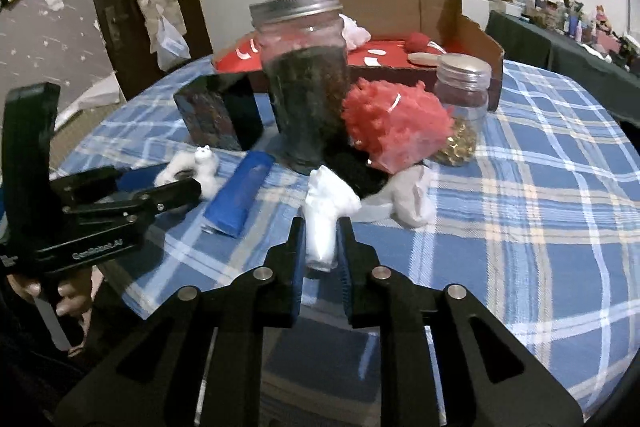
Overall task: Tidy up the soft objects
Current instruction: 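Grasp the white sock with the right tool while the left tool grasps the white fluffy bear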
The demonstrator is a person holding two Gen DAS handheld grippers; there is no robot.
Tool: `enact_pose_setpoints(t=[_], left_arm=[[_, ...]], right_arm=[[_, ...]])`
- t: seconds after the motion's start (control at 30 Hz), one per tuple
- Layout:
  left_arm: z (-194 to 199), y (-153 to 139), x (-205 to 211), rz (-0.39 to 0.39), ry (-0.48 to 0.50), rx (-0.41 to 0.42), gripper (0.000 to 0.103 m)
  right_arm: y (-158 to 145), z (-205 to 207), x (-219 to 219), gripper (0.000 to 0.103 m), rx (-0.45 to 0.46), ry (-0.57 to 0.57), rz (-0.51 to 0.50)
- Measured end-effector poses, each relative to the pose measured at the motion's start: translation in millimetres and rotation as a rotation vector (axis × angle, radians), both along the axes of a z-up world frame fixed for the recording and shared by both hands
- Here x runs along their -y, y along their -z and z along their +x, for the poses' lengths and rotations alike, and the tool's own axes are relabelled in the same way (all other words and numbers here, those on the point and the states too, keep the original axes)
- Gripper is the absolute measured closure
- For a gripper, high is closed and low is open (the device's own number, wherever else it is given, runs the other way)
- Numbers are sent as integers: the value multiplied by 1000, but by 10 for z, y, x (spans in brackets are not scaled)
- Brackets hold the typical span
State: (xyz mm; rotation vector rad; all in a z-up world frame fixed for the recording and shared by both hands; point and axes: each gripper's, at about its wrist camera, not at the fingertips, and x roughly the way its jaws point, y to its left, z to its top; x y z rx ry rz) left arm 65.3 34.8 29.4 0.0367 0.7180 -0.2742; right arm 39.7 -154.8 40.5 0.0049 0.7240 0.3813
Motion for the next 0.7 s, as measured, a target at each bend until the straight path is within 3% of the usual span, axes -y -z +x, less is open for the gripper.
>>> enact_pose_setpoints(t=[0.03, 0.3, 0.33, 0.37, 0.43, 0.7], left_arm=[[0, 11, 8, 7, 0, 3, 39], [17, 61, -12, 36, -5, 6, 32], [23, 67, -20, 40, -6, 8, 30], [23, 71, -26, 45, -7, 13, 30], [22, 82, -34, 53, -8, 20, 27], [55, 96, -15, 73, -6, 28, 26]], right_arm=[[10, -5, -3, 87, 2, 2, -8], [98, 17, 26, 79, -3, 54, -26], [107, 19, 32, 72, 0, 61, -25], [116, 20, 36, 52, 3, 68, -26], [133, 16, 33, 22, 11, 78, -30], [133, -5, -34, 22, 77, 106, -52]])
